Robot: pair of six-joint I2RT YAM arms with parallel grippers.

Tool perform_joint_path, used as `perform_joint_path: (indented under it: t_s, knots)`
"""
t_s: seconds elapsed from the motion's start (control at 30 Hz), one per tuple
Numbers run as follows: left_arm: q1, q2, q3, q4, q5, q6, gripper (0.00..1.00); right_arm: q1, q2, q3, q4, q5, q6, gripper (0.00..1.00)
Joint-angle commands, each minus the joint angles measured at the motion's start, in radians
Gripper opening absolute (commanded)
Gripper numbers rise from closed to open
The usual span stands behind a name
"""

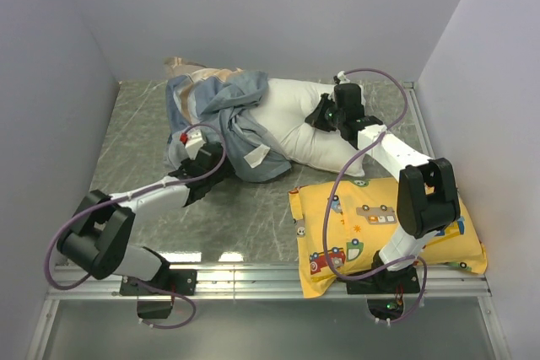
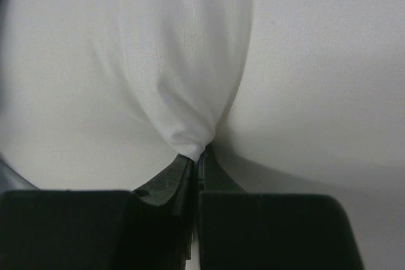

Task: Remove the pillowcase from the pillow

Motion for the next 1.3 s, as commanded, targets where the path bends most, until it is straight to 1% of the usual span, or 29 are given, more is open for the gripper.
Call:
perform_joint_path:
  t_s: [0.0,0.03,0.07,0.13,0.33,0.43,0.53,0.57,0.63,0.67,0.73,0.77,0.83,0.9,1.0,1.03,1.07,1.1,1.17,1.2,1.23,1.27]
  knots:
    - [-0.024,0.053,0.082,-0.040,-0.089,0.025,0.80,0.006,0.027,-0.003,-0.047,0.033,-0.027,0.00]
    - [-0.024,0.060,0.115,-0.054,-0.103,0.036,0.78,0.006,0.024,-0.006,-0.049,0.034,-0.028,0.00]
    - [-0.029,0.065,0.128,-0.057,-0.121,0.044,0.73,0.006,0.021,-0.009,-0.049,0.034,-0.033,0.00]
    - [-0.041,0.070,0.148,-0.051,-0.123,0.064,0.70,0.004,0.017,-0.010,-0.057,0.046,-0.039,0.00]
    - [-0.053,0.143,0.195,-0.037,-0.143,0.076,0.73,0.004,0.021,-0.003,-0.057,0.033,-0.036,0.00]
    - [-0.053,0.180,0.212,-0.019,-0.168,0.072,0.71,0.006,0.018,-0.003,-0.058,0.034,-0.036,0.00]
    - [-0.052,0.203,0.226,-0.007,-0.194,0.061,0.57,0.003,0.011,0.000,-0.067,0.039,-0.044,0.00]
    - [-0.052,0.211,0.232,0.024,-0.195,0.061,0.45,0.004,0.011,0.000,-0.070,0.039,-0.044,0.00]
    - [-0.052,0.231,0.255,0.036,-0.206,0.064,0.33,0.006,0.006,-0.001,-0.073,0.039,-0.048,0.00]
    - [-0.053,0.243,0.264,0.035,-0.211,0.065,0.24,0.003,0.004,-0.004,-0.073,0.040,-0.050,0.00]
    - [-0.053,0.254,0.289,0.026,-0.220,0.062,0.15,0.006,0.003,-0.006,-0.074,0.042,-0.051,0.00]
    - [-0.053,0.258,0.293,0.024,-0.221,0.062,0.09,0.003,0.003,-0.007,-0.073,0.043,-0.052,0.00]
    - [-0.053,0.252,0.300,0.009,-0.227,0.058,0.02,0.001,0.001,-0.006,-0.077,0.046,-0.055,0.00]
    - [-0.053,0.228,0.287,0.004,-0.238,0.050,0.00,0.001,0.003,-0.001,-0.081,0.054,-0.058,0.00]
    - [-0.049,0.174,0.278,-0.108,-0.293,0.004,0.00,-0.002,0.004,0.011,-0.093,0.068,-0.061,0.00]
    - [-0.032,0.159,0.280,-0.143,-0.304,-0.040,0.01,-0.010,0.004,0.020,-0.100,0.069,-0.058,0.00]
    - [-0.017,0.124,0.278,-0.218,-0.316,-0.063,0.01,-0.016,0.006,0.026,-0.106,0.071,-0.056,0.00]
    - [0.002,0.102,0.269,-0.247,-0.313,-0.086,0.00,-0.030,0.006,0.031,-0.109,0.069,-0.055,0.00]
    - [0.088,0.023,0.255,-0.309,-0.268,-0.142,0.00,-0.045,0.003,0.039,-0.115,0.062,-0.050,0.00]
    - [0.120,-0.010,0.225,-0.310,-0.240,-0.152,0.01,-0.062,-0.005,0.040,-0.119,0.060,-0.050,0.00]
    - [0.188,-0.040,0.208,-0.307,-0.215,-0.159,0.01,-0.066,-0.006,0.043,-0.121,0.060,-0.047,0.00]
    - [0.221,-0.099,0.179,-0.303,-0.194,-0.162,0.00,-0.074,-0.009,0.046,-0.124,0.060,-0.047,0.00]
